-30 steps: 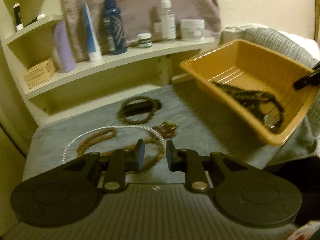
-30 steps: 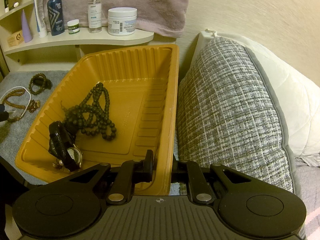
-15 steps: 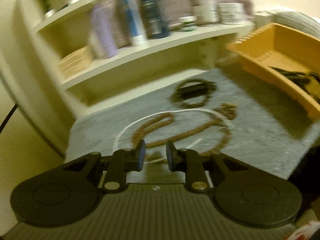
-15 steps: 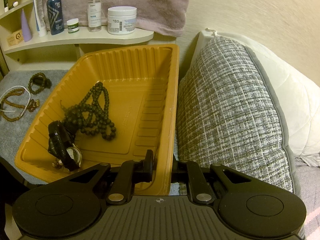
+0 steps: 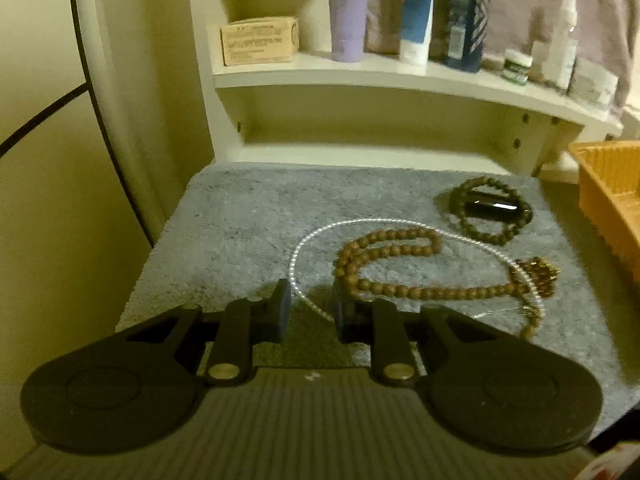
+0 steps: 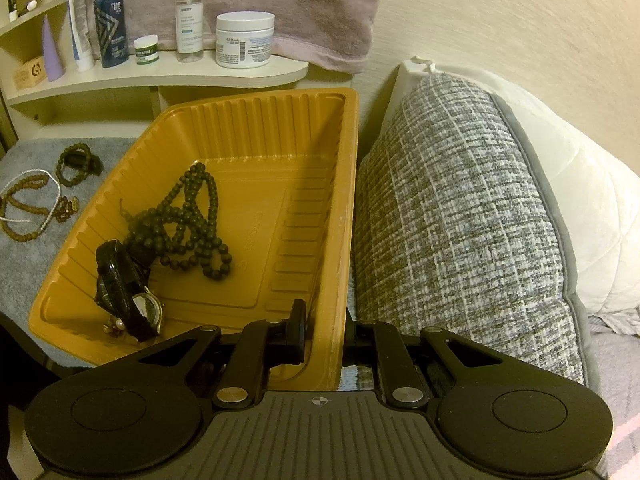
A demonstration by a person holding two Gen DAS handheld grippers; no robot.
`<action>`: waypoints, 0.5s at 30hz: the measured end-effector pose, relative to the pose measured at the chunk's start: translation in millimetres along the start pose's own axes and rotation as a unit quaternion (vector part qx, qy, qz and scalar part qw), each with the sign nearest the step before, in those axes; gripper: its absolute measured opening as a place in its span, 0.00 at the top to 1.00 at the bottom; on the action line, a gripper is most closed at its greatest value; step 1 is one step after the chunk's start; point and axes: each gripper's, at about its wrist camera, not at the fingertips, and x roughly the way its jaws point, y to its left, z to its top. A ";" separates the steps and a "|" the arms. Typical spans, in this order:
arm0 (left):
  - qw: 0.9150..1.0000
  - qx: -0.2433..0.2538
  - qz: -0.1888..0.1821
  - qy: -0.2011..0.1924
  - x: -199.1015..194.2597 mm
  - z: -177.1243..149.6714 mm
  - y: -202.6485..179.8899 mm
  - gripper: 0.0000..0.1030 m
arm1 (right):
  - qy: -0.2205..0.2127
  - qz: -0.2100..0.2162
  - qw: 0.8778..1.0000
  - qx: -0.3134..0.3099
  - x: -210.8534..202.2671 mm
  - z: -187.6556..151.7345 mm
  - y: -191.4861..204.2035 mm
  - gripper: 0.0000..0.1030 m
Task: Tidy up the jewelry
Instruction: 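Close the left gripper on the white pearl necklace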
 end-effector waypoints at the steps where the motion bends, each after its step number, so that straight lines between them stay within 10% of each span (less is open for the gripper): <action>1: 1.000 0.004 0.005 0.005 3.7 -0.4 -1.1 0.79 | 0.000 0.000 1.000 0.000 -0.1 -0.3 -0.2 0.87; 15: 0.999 0.043 0.001 -0.004 -10.4 -5.1 -4.8 0.99 | -0.001 0.000 1.000 0.000 0.1 -0.1 -0.2 0.86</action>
